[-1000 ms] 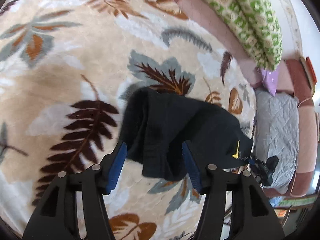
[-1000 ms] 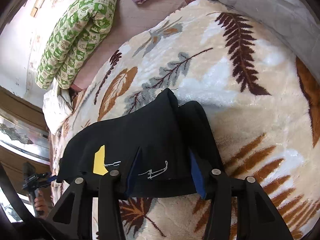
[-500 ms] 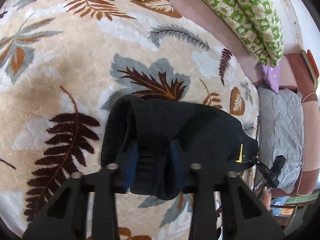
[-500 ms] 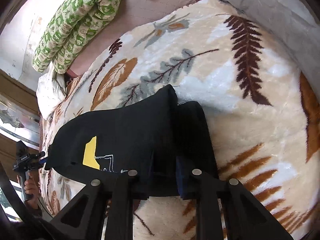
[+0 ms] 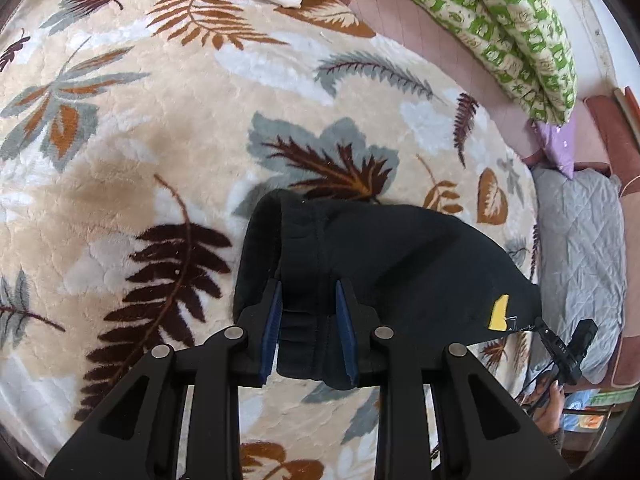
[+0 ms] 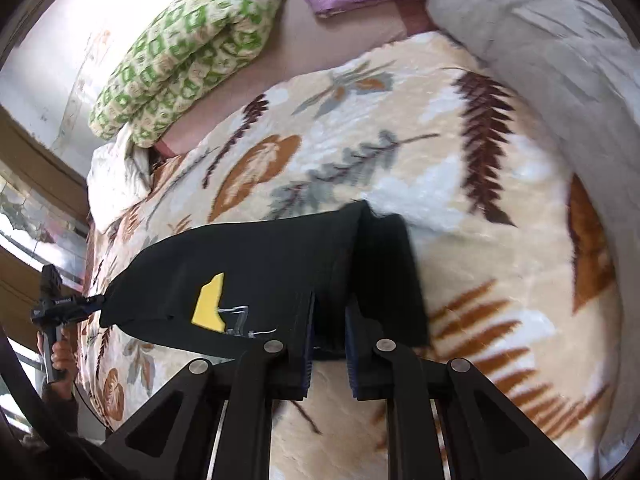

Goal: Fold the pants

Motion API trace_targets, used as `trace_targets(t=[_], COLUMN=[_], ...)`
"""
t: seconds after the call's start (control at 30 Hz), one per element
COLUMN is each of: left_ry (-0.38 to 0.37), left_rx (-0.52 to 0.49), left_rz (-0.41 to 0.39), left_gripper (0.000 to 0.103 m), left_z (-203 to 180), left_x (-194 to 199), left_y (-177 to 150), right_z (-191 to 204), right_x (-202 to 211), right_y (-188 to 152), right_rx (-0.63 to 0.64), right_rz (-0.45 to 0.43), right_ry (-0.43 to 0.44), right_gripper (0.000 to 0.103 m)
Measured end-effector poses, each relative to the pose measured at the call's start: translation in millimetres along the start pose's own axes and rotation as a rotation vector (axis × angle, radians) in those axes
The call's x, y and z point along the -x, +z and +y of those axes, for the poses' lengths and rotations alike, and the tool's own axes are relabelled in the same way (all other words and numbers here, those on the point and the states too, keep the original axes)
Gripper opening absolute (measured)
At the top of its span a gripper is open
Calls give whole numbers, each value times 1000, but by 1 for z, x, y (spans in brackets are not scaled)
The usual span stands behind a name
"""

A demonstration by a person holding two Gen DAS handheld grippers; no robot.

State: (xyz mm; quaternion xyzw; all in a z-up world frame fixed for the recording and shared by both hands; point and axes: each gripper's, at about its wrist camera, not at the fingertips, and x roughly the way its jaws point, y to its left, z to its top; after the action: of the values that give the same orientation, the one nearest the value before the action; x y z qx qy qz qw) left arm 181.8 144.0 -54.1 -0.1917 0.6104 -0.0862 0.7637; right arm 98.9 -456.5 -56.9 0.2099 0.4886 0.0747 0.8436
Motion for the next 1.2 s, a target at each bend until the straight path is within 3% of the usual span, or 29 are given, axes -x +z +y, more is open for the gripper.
trace_targets(t=[0.23, 0.33, 0.5, 0.67, 0.7, 0.77, 0.87, 0.93, 1.07, 1.2], left_ry=[68, 62, 54, 61, 62, 58, -2, -50, -134, -166], left_rx=[-26, -36, -39, -80, -84, -91, -71, -76, -106, -66], left_rz=[-1, 2, 42, 31, 21, 20, 29, 38, 41, 39], left_gripper=[25, 25, 25, 25, 25, 25, 26, 33, 55, 57], left_z=[-3, -2, -1, -7, -8, -7, -2, -5, -27, -37], left_x=[2, 5, -1, 3, 7, 14, 25, 32, 41, 26], left_y=[4, 7, 15, 11, 10, 8, 3, -7, -39, -59], right_z=[-16, -24, -49, -32, -25, -13, -4, -3, 4, 5], right_x=[-6, -4, 11, 12, 9, 1, -10, -15, -18, -20], right_y=[-8, -11, -11, -12, -14, -16, -18, -21, -24, -25], right_rx=[-27, -47, -135, -120, -131, -131, -133, -148, -141, -157], right_rz=[21, 14, -24, -16, -12, 4, 31, 40, 54, 51], right_ry=[-40, -53, -40, 114, 177, 205, 199, 197, 197, 188], right_gripper=[13, 9, 11, 14, 17, 20, 20, 21, 29, 33])
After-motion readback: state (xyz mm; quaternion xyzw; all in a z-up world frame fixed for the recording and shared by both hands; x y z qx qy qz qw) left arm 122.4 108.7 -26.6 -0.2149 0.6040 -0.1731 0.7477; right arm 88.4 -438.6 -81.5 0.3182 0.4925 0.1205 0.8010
